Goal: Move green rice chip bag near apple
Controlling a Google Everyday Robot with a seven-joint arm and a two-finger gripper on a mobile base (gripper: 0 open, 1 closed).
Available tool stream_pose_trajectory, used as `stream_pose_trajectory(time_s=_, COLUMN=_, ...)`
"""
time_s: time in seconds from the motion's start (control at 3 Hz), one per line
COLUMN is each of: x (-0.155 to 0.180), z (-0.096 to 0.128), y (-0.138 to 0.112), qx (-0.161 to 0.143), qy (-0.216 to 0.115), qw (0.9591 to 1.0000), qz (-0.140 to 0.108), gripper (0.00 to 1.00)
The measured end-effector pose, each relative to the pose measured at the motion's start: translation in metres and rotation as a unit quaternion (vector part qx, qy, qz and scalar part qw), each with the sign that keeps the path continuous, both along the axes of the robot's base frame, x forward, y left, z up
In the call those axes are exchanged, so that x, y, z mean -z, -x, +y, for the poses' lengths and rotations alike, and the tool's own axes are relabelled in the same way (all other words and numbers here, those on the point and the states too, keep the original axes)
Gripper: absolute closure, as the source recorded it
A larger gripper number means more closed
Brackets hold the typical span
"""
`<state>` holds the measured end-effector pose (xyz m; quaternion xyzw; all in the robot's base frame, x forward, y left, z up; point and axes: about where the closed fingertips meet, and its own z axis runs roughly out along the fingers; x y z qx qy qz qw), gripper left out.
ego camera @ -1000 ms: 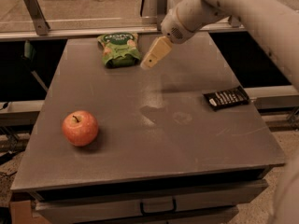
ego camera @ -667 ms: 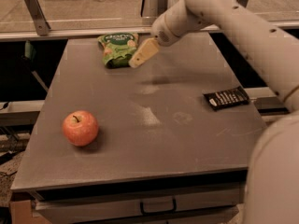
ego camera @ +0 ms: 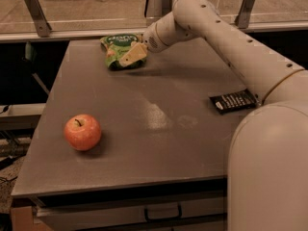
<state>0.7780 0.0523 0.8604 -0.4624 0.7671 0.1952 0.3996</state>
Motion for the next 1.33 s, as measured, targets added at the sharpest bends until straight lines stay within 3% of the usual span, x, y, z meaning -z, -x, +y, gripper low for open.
stream_pose_trajectory(time_s=0.33, x=0.002, z=0.012, y=-0.006, qx=0.003, qy=-0.023, qw=0.9997, qz=0.002, gripper=0.48)
stream_pose_trajectory(time_s=1.0, x=-0.009, z=0.007, y=0.007, qx=0.001, qy=-0.028, qw=0.9995, qz=-0.011, gripper=0.95)
stream_pose_trajectory(time_s=1.33, x=-0.015, z=0.006, y=0.024, qx=-0.007, qy=-0.029, qw=0.9994, qz=-0.016, gripper=1.0)
